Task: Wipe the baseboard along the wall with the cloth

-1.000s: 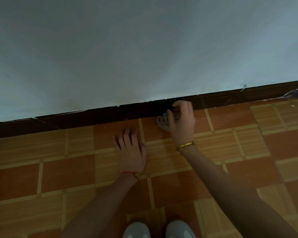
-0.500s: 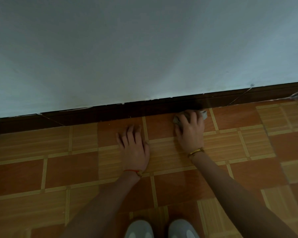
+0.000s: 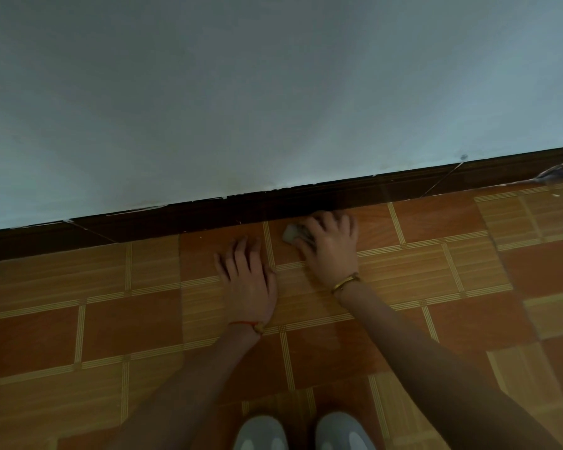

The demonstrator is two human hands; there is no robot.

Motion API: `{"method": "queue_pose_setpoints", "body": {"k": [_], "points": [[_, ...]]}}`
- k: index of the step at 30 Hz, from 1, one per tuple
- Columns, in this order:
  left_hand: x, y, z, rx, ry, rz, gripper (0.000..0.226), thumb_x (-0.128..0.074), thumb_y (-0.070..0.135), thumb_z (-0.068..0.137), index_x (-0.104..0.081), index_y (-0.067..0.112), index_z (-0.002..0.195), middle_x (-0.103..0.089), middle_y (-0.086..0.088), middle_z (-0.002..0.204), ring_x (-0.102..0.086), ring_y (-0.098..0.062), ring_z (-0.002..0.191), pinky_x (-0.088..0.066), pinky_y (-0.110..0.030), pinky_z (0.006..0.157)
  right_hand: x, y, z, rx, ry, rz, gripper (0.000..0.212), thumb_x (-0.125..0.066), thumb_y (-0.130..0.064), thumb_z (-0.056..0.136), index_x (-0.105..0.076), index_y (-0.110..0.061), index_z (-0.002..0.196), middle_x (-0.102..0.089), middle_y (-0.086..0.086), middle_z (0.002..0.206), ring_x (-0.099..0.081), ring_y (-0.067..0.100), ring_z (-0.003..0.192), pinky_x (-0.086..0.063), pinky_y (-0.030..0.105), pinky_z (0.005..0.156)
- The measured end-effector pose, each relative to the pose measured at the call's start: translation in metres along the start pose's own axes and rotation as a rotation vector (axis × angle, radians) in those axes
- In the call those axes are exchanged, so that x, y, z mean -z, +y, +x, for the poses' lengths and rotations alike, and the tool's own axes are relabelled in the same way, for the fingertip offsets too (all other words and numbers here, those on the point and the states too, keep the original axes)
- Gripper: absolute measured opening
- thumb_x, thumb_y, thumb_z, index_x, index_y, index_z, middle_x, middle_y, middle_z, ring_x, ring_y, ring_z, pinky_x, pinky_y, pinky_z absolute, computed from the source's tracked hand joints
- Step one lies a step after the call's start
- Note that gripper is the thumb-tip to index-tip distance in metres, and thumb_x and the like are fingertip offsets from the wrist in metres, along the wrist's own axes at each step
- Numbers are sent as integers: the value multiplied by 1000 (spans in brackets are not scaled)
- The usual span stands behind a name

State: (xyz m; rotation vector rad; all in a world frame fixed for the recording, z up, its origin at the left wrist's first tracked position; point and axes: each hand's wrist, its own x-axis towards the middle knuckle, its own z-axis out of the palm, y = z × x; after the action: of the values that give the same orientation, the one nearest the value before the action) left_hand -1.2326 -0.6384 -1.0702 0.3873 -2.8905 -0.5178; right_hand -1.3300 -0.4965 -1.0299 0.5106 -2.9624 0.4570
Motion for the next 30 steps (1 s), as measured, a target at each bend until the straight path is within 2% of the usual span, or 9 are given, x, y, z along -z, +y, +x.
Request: {"method": "queue_pose_setpoints", "body": {"k": [2, 5, 10, 13, 16, 19, 21, 26, 30], "points": [[-1, -1, 0, 1, -3, 3, 52, -41, 27, 94, -49, 8, 141, -46, -17, 144, -40, -38, 137, -20, -67, 116, 6, 25, 2, -153, 17, 56, 31, -67, -36, 83, -62, -23, 111, -56, 12, 114, -47, 35, 106, -35, 59, 101], [-2, -1, 0, 6, -11, 6, 52, -41, 27, 94, -49, 8, 142, -46, -18, 144, -40, -39, 136, -20, -67, 116, 16, 49, 5, -247, 34, 136, 32, -68, -28, 84, -62, -17, 114, -52, 18, 115, -46, 36, 100, -47, 49, 83], [-1, 0, 0, 4, -7, 22, 52, -43, 26, 93, -49, 8, 142, -45, -18, 144, -40, -39, 137, -19, -66, 117, 10, 27, -7, -37, -12, 80, 30, -69, -21, 82, -62, -12, 110, -52, 17, 109, -48, 32, 92, -50, 45, 76], [0, 1, 0, 2, -1, 35, 51, -44, 26, 93, -50, 8, 141, -46, -17, 144, -40, -38, 137, -20, -65, 116, 9, 12, -12, 24, -3, 202, 28, -69, -21, 83, -60, -10, 107, -50, 13, 109, -49, 24, 92, -50, 35, 73], [-1, 0, 0, 1, 4, 30, 52, -44, 26, 93, -50, 7, 141, -46, -18, 144, -39, -38, 136, -20, -66, 116, 26, 6, -3, -312, 224, 478, 30, -69, -19, 84, -56, -11, 111, -45, 8, 116, -45, 11, 96, -38, 8, 71], [-2, 0, 0, 8, 4, 19, 52, -43, 26, 93, -49, 7, 141, -45, -18, 144, -39, -38, 137, -20, -66, 117, 41, 4, 13, -577, 493, 661, 34, -69, -20, 84, -53, -9, 112, -42, 3, 112, -49, 11, 93, -37, 2, 68], [-2, 0, 0, 7, 10, 18, 52, -43, 26, 93, -49, 7, 141, -45, -18, 145, -38, -38, 137, -19, -66, 117, 44, -4, 21, -587, 522, 694, 35, -69, -18, 84, -52, -7, 112, -45, 7, 113, -50, 12, 92, -39, 1, 67], [-3, -1, 0, -3, 9, 54, 55, -47, 26, 91, -49, 7, 142, -46, -18, 144, -41, -40, 136, -19, -64, 117, 32, -50, 20, -413, 375, 721, 33, -72, -8, 80, -54, -4, 107, -51, 8, 108, -44, -6, 85, -37, -3, 70], [-2, -1, 0, -3, 15, 46, 54, -45, 28, 91, -50, 7, 141, -47, -18, 142, -42, -40, 135, -20, -64, 117, 29, -49, 19, -374, 419, 697, 29, -72, -3, 77, -57, -3, 102, -55, 11, 102, -49, 6, 85, -35, -3, 70]]}}
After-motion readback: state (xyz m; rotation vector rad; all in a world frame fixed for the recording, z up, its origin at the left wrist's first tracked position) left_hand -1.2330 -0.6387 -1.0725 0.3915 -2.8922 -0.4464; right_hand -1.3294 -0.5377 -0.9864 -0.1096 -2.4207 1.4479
